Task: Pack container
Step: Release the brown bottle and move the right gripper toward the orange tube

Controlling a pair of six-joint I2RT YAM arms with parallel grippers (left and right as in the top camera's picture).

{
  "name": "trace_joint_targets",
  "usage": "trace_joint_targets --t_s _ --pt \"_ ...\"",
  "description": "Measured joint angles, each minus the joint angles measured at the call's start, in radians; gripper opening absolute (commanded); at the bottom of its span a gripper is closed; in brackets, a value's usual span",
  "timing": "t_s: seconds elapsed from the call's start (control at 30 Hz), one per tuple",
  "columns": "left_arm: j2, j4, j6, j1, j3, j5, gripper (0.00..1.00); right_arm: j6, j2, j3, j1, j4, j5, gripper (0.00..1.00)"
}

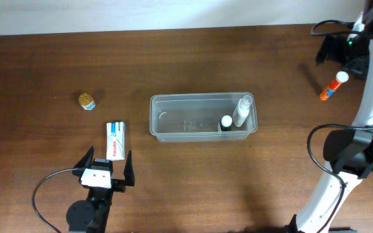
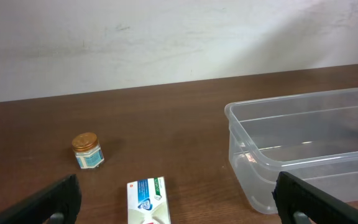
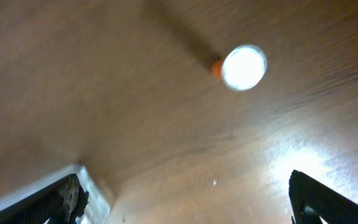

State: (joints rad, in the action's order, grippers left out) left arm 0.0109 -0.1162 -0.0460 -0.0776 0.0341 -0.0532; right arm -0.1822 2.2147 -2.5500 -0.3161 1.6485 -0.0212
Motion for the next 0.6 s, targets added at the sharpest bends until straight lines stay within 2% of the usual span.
trace_joint_targets --t_s 0.23,0.6 --pt "0.000 0.000 0.000 0.000 0.000 0.000 0.99 -0.026 0.000 0.034 -0.116 -0.086 0.001 0.98" --pt "0.000 0.000 0.000 0.000 0.000 0.000 0.99 -0.027 0.035 0.034 -0.121 -0.162 -0.007 0.99"
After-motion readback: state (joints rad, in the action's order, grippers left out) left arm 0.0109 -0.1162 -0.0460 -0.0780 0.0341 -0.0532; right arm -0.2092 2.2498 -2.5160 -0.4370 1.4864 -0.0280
